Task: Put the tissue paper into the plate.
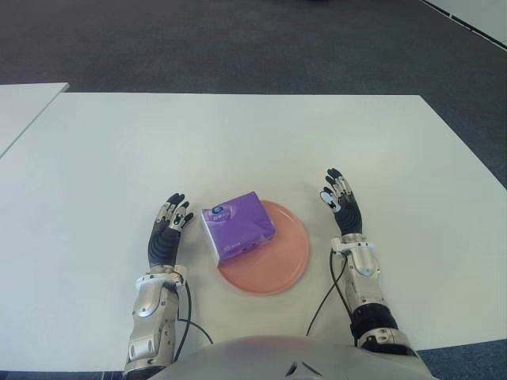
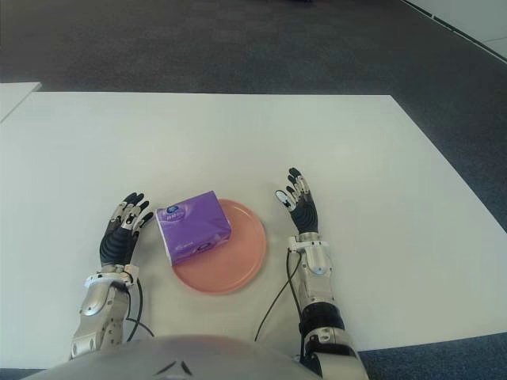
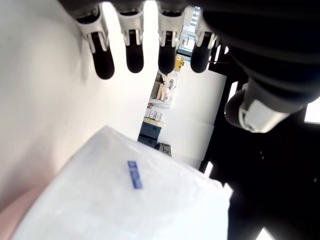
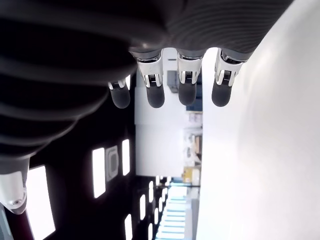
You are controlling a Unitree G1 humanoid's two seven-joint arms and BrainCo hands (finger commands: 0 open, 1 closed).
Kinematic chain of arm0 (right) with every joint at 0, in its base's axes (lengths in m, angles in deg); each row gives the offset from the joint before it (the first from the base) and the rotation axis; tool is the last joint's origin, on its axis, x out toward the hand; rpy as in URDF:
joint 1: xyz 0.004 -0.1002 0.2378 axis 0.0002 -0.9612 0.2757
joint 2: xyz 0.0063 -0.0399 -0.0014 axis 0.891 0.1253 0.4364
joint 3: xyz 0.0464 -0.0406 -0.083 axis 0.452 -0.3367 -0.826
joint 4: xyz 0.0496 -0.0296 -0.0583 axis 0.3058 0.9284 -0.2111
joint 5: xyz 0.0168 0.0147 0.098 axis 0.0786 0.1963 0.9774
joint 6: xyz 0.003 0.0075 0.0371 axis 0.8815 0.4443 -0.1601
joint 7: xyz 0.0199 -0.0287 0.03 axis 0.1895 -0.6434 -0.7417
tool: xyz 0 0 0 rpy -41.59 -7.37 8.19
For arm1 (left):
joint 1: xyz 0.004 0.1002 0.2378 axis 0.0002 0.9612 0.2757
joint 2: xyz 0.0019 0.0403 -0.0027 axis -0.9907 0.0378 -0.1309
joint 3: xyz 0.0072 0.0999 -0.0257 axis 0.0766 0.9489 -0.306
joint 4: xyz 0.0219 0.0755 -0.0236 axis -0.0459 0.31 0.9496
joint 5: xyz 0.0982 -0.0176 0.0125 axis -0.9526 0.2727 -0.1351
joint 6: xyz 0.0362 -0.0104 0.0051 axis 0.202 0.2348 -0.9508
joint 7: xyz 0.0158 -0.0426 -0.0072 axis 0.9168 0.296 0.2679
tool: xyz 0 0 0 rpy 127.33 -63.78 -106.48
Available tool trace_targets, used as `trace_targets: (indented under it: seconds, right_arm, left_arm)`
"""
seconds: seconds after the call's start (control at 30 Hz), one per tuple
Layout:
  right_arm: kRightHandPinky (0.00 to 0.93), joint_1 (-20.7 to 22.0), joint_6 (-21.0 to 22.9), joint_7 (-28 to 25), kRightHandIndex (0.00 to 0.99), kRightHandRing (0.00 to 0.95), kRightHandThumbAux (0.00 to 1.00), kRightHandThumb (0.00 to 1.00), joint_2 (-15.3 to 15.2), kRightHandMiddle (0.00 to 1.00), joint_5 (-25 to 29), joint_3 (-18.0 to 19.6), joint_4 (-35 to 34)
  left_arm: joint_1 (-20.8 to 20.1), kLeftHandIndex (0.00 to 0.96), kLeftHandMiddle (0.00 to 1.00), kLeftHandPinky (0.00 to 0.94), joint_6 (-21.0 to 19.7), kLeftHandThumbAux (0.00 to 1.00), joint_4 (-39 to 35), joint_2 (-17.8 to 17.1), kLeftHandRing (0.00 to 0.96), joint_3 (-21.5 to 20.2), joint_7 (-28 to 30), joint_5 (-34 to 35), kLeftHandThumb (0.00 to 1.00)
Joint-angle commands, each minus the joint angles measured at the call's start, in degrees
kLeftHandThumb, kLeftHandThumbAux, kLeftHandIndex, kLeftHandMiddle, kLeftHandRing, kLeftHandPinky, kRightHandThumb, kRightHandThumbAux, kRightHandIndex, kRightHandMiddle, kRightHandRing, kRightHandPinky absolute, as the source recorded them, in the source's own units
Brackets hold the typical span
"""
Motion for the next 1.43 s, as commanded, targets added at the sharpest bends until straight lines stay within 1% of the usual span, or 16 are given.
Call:
trace_targets:
  seconds: [0.03, 0.27, 0.47, 0.67, 0.77, 0.93, 1.03, 1.13, 1.27, 1.33, 1.4, 1.43]
  right_arm:
    - [0.0, -6.17, -0.86, -1.98, 0.0, 0.0, 0.472, 0.002, 0.42, 0.0, 0.49, -0.16, 8.99]
    - [0.0, -5.75, -1.71, -3.04, 0.0, 0.0, 0.449, 0.011, 0.92, 0.0, 1.77, 0.32, 10.2]
    - [0.0, -6.04, -2.25, -2.5, 0.0, 0.0, 0.447, 0.019, 0.71, 0.0, 1.03, 0.19, 10.35]
    - [0.0, -6.56, -3.41, -3.43, 0.0, 0.0, 0.437, 0.023, 0.84, 0.0, 1.91, 0.61, 10.34]
    - [0.0, -6.68, -4.35, -3.4, 0.0, 0.0, 0.43, 0.036, 0.98, 0.006, 2.13, 0.9, 11.02]
    - [0.0, -7.32, -5.55, -2.78, 0.0, 0.0, 0.433, 0.055, 1.03, 0.014, 1.63, 0.88, 11.26]
    - [0.0, -8.58, -6.16, -4.32, 0.0, 0.0, 0.444, 0.078, 1.98, 0.018, 3.63, 1.38, 10.07]
    - [0.0, -9.2, -6.0, -5.31, 0.0, 0.0, 0.457, 0.109, 2.74, 0.02, 4.95, 1.93, 9.39]
    - [0.0, -11.08, -5.06, -4.02, 0.0, 0.0, 0.473, 0.136, 4.26, 0.02, 4.41, 1.74, 6.5]
    - [0.0, -13.81, -3.87, -2.02, 0.0, 0.0, 0.48, 0.143, 5.41, 0.02, 2.93, 0.75, 1.75]
    - [0.0, -17.35, -1.64, -0.27, 0.0, 0.0, 0.491, 0.149, 6.48, 0.018, 1.54, -0.55, -4.31]
    - [0.0, -17.01, -1.8, -0.28, 0.0, 0.0, 0.493, 0.15, 6.17, 0.018, 1.41, -0.42, -3.6]
  left_arm:
    - [0.3, 0.166, 0.134, 0.191, -1.2, 0.492, 4.08, 0.62, 0.129, -0.54, 0.86, 0.91, 0.062]
    - [2.1, 0.163, 0.131, 0.192, -0.31, 0.496, 2.77, 1.03, 0.131, 0.39, 0.48, 0.19, 0.065]
    - [5.87, 0.164, 0.126, 0.164, 0.55, 0.496, -0.34, 2.67, 0.122, 2.5, -0.78, -0.89, 0.067]
    - [8.82, 0.165, 0.123, 0.152, 0.52, 0.501, -3.02, 4.05, 0.114, 4.41, -3.48, -2.45, 0.063]
    - [10.91, 0.178, 0.13, 0.166, 0.65, 0.508, -4.4, 5.2, 0.122, 5.76, -5.41, -3.89, 0.055]
    - [13.07, 0.187, 0.143, 0.187, 1.15, 0.522, -5.34, 6.23, 0.14, 7.86, -7.78, -5.12, 0.047]
    - [15.44, 0.179, 0.142, 0.178, 2.1, 0.532, -6.54, 7.26, 0.14, 10.22, -10.34, -7.25, 0.043]
    - [16.57, 0.165, 0.131, 0.161, 2.8, 0.544, -7.1, 7.06, 0.129, 11.74, -12.52, -9.07, 0.036]
    - [17.53, 0.138, 0.117, 0.151, 3.71, 0.552, -7.43, 6.14, 0.116, 13.14, -15.21, -11.98, 0.029]
    - [18.17, 0.125, 0.11, 0.146, 4.33, 0.554, -7.57, 5.47, 0.111, 13.75, -16.22, -13.53, 0.027]
    - [18.79, 0.103, 0.097, 0.13, 4.9, 0.554, -7.69, 4.84, 0.099, 14.13, -16.71, -14.55, 0.024]
    - [19.17, 0.099, 0.094, 0.125, 5.07, 0.554, -7.87, 4.47, 0.096, 14.33, -16.77, -14.99, 0.023]
